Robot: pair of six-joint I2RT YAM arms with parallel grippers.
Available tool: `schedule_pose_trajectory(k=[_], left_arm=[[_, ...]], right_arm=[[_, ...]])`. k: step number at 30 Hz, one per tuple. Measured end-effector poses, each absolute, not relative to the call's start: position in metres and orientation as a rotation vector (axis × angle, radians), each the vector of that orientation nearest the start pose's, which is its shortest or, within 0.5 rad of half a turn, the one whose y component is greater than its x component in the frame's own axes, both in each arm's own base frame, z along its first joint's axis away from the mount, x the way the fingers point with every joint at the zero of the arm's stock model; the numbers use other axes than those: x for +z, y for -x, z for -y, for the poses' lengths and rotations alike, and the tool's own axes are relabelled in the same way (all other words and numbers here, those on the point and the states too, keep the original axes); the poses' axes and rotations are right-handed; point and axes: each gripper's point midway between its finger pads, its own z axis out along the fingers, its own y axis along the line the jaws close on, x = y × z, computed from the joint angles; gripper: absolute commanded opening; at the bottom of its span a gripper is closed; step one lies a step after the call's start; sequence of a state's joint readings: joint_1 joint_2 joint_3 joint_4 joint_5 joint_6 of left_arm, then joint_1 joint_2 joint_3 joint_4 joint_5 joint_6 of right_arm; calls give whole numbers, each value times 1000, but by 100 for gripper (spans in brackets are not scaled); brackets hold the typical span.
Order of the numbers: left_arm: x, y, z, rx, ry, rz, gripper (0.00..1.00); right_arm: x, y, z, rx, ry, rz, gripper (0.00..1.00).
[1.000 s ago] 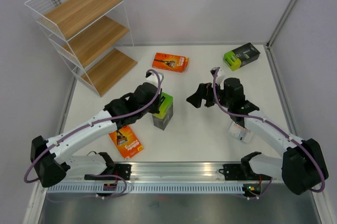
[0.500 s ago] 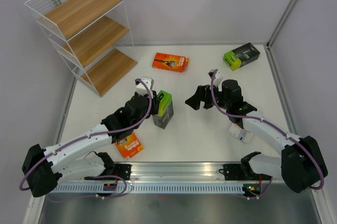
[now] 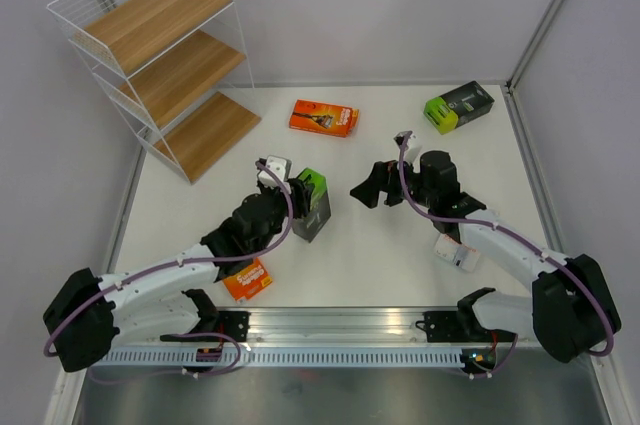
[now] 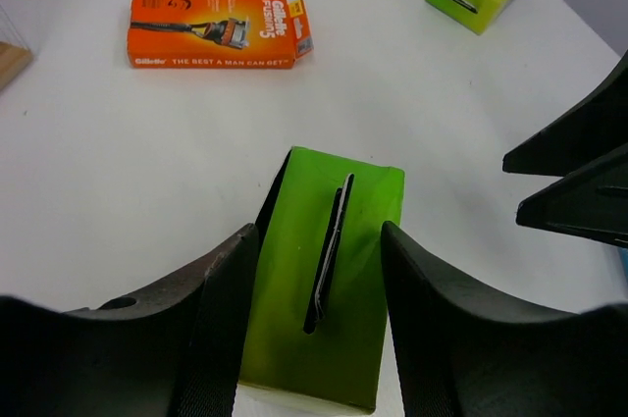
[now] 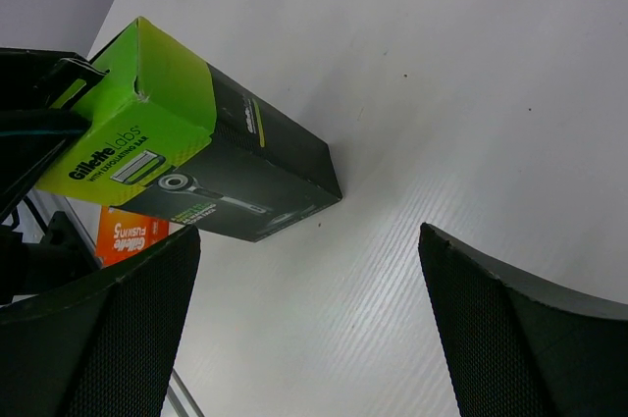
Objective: Place and organize the shaving razors onto the shelf
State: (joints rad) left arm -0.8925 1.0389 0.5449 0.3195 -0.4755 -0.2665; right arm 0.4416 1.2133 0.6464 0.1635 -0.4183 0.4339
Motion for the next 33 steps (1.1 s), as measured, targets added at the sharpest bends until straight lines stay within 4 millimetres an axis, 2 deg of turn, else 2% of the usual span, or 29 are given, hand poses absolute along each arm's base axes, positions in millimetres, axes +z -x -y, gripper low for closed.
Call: schedule_pose_trajectory(k=[2, 6, 15, 19, 21, 25, 28, 33], left_arm=[[198, -279, 232, -439, -204, -1699, 55], [200, -282, 234, -427, -235, -1653, 36], [200, -289, 247, -422, -294, -1589, 38], [199, -289, 253, -433, -329, -1573, 47], [199, -289, 255, -439, -344, -1569, 46], [201, -289, 258, -435, -369, -1571, 19], [202, -290, 261, -430, -384, -1574, 2], [201, -290, 262, -437, -396, -1576, 2]], right_arm=[[155, -290, -233, 969, 296, -2049, 98], [152, -290, -234, 969, 295, -2058, 98], [151, -290, -235, 971, 297, -2060, 98], [151, -290, -235, 972, 298, -2062, 98], [149, -290, -235, 971, 297, -2067, 98], [148, -290, -235, 971, 297, -2070, 98], [148, -290, -235, 971, 297, -2071, 98], [148, -290, -235, 970, 296, -2071, 98]])
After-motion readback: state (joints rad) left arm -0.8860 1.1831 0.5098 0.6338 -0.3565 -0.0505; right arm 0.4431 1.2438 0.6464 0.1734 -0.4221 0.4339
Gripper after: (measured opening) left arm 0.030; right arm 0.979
